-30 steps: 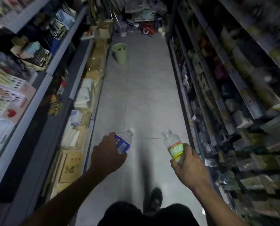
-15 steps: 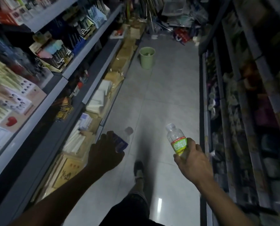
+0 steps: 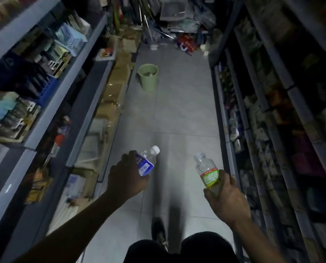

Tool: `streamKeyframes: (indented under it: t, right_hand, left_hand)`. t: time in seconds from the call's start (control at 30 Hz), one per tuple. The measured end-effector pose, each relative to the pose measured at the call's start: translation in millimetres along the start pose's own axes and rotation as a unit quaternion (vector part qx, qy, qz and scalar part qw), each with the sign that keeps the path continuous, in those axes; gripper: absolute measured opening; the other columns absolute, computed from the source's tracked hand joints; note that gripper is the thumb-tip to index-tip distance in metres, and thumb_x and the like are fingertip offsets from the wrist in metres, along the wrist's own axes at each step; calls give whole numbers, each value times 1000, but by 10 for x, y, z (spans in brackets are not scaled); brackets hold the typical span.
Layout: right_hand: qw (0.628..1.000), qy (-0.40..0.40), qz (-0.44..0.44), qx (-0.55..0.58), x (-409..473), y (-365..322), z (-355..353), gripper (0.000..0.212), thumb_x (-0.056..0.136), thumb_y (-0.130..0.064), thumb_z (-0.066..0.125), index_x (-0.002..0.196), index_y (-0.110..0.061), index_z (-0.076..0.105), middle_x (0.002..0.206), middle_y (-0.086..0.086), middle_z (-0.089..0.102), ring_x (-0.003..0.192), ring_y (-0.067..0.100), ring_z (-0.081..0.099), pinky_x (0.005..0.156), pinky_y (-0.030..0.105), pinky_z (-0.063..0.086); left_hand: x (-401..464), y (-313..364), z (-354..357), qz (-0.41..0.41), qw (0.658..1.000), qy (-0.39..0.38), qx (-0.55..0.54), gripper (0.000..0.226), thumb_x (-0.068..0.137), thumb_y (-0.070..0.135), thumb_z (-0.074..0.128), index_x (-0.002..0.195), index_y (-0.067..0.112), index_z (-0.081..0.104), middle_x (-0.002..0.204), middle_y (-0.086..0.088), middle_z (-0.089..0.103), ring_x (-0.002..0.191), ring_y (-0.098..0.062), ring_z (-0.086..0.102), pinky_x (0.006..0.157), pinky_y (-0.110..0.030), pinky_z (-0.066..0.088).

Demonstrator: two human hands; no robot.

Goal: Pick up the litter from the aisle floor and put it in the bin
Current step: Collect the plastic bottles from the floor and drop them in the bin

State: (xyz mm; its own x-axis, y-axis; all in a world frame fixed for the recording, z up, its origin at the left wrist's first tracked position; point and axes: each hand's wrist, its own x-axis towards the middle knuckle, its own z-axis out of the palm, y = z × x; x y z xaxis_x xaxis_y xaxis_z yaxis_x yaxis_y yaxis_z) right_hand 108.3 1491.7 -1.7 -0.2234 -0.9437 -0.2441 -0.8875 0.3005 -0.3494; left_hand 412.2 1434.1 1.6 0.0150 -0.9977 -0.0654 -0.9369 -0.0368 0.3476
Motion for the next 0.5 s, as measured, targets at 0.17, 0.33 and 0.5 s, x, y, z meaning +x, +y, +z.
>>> streamKeyframes:
  t: [0.17, 0.33, 0.5]
  right_hand:
    - [999, 14, 34, 8, 617, -1, -141, 74, 83, -51, 69, 140, -23, 30, 114, 8, 55, 96, 33, 63, 74, 40, 51]
    - [998, 31, 42, 19, 1415, 88, -278, 75, 84, -51, 68, 143, -21, 32, 113, 9, 57, 95, 33, 64, 73, 37, 50]
    - [998, 25, 47, 40, 2397, 120, -445, 72, 82, -50, 67, 139, -21, 32, 114, 8, 56, 97, 32, 63, 75, 41, 54]
  left_hand:
    - [916, 269, 41, 28, 1000, -5, -14, 85, 67, 53, 83, 133, 20, 40, 110, -1, 58, 95, -20, 64, 80, -37, 57]
    - [1840, 584, 174, 59, 998, 3, 18, 87, 65, 52, 86, 131, 17, 42, 109, -4, 61, 88, -20, 65, 73, -36, 58]
    - [2702, 945, 280, 100, 995, 13, 18, 71, 68, 45, 82, 120, 15, 43, 88, -4, 60, 60, -13, 55, 51, -31, 54]
